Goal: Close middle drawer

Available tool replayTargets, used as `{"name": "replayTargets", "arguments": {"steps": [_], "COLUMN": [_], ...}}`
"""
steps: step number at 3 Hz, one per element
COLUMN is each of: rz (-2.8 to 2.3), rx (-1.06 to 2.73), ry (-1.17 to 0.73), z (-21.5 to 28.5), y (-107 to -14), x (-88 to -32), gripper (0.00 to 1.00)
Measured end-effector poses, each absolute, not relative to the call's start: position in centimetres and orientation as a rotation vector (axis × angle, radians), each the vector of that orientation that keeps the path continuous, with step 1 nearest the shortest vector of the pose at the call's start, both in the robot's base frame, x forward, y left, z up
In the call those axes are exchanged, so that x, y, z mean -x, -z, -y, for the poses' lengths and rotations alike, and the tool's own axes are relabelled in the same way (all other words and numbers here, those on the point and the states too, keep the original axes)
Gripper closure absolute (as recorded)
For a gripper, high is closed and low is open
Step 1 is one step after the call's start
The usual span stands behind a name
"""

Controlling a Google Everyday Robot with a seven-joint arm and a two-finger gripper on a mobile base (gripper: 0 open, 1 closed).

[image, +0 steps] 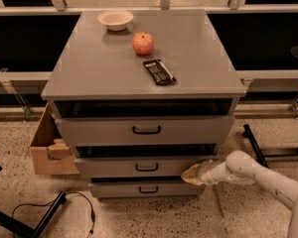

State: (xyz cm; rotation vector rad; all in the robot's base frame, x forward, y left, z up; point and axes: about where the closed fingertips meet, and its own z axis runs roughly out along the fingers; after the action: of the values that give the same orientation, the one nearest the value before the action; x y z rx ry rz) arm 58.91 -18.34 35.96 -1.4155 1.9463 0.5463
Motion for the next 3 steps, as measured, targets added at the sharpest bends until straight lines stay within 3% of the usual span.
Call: {"name": "replayTargets", "arguments": {"steps": [1,3], "rz": [-1.945,-1.989], "rx": [1.417,1.581], "ry": [-0.551,-0.573], "z": [18.1,18.6], "y": [-35.8,-38.1], "x": [-58.8,-54.8], "gripper": [0.98,1.0]}}
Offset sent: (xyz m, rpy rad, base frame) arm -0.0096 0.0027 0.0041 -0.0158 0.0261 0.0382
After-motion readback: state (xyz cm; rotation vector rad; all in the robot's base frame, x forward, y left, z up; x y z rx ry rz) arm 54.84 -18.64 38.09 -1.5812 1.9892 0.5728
